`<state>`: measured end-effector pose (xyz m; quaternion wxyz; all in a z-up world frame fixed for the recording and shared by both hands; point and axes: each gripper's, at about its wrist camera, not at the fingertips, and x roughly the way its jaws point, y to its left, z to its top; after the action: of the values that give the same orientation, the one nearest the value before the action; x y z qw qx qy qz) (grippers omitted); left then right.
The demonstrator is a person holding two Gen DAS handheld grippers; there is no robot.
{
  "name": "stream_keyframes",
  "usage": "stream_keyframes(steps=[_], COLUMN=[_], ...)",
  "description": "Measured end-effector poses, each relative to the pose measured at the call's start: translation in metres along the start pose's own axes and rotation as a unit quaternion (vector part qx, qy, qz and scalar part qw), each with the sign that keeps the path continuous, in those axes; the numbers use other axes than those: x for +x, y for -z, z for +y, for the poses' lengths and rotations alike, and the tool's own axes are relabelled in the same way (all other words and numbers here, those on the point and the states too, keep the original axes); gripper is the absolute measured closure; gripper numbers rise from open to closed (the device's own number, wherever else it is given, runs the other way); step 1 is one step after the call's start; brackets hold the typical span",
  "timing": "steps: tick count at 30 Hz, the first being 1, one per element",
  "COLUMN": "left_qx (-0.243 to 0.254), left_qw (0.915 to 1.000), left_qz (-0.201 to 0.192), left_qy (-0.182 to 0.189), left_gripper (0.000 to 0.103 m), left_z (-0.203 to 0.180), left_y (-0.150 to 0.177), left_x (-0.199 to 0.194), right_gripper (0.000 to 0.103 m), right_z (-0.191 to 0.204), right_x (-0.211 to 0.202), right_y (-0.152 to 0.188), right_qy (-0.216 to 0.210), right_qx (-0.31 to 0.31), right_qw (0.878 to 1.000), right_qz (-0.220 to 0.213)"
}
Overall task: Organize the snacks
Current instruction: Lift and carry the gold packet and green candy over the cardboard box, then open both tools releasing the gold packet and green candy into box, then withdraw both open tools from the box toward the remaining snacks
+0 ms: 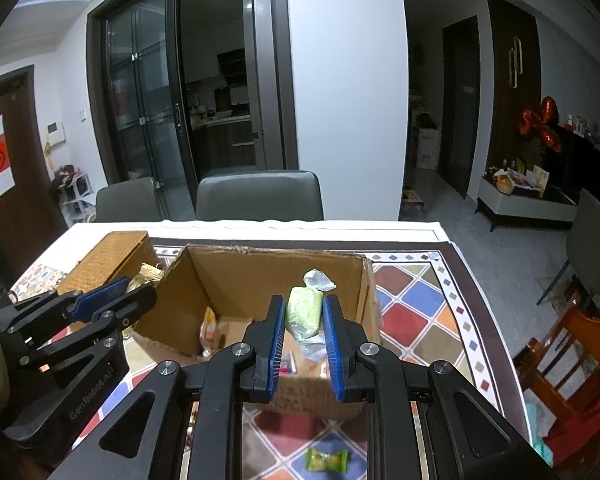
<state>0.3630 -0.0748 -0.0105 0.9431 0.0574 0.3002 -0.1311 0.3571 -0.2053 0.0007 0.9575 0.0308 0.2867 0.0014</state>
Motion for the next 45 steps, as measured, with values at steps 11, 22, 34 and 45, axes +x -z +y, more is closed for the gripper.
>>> stream_keyframes(steps=[11,22,34,45], left_qx=[0.002,0.013,0.01,0.015], left_qw=[0.9999,0.9997,0.9997,0.9993], left_qz=[0.01,0.02,0.005,-0.011], left_qy=[0.001,-0.001,-0.02,-0.031], left_gripper=[0.082,0.079,0.043,0.029], left_z=[0.004,0.001,0.009,0.011], left_y=[-0.006,-0.006,-0.005,-0.004], left_x=[0.029,0.043,0.033,0.001], right_gripper=[0.082,0.081,0.039,0.032], right_z=[-0.002,-0.002,-0.005,-0.001], right_x=[0.038,0.06,0.053,0.026], right_y=[-0.001,0.0,-0.003,-0.006], right_qy=[-0.004,-0.002,0.019,0.028], right_qx=[-0.002,-0.012,-0.002,0.002], right_qw=[1.0,0.999,1.0,1.0], right_qz=[0.02,0.034,0.017,0.002])
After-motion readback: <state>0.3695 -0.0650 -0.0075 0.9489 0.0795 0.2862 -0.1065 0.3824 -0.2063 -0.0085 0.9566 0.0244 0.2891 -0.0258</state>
